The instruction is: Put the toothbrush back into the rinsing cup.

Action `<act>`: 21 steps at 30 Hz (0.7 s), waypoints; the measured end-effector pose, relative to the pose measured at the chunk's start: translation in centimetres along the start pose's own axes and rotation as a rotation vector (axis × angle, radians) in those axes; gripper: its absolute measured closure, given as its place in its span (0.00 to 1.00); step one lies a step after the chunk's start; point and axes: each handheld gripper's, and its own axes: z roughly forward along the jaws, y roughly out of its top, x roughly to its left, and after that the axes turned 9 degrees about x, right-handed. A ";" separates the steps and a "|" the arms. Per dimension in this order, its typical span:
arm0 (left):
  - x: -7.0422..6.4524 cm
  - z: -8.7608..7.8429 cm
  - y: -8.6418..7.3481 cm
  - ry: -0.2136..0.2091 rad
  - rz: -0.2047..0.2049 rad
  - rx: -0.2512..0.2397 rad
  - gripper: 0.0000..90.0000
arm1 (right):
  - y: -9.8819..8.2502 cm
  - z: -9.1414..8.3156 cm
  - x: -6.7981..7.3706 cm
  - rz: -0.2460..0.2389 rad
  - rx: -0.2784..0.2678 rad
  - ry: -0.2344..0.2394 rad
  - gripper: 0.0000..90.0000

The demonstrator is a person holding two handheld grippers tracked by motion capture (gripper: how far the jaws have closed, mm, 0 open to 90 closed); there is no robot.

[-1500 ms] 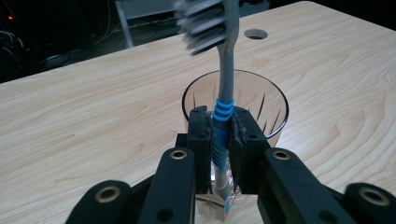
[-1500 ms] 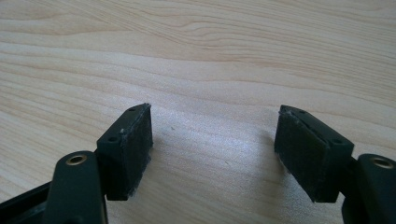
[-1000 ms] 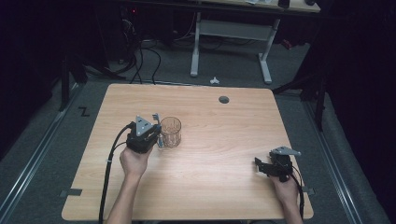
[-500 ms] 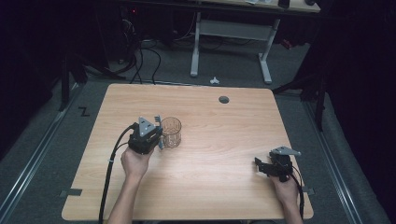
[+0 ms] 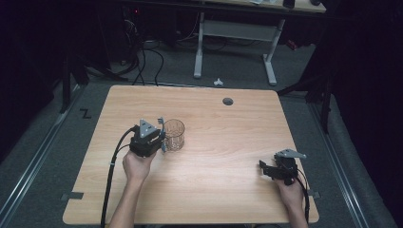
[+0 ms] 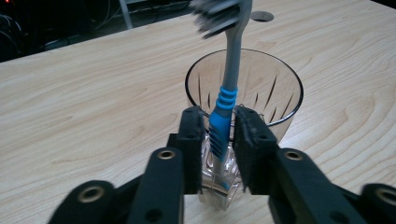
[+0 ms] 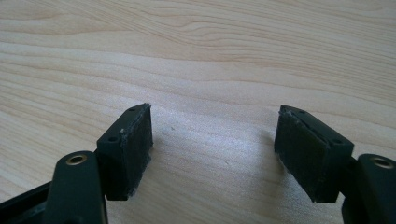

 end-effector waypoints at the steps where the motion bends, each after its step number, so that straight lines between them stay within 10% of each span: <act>1: 0.0 0.0 0.0 -0.002 -0.001 0.000 0.77 | 0.0 0.0 0.0 0.000 0.000 0.000 0.31; 21: 0.8 -1.1 -0.6 0.009 -0.052 -0.012 0.51 | 0.0 0.0 0.0 0.000 0.001 0.001 0.31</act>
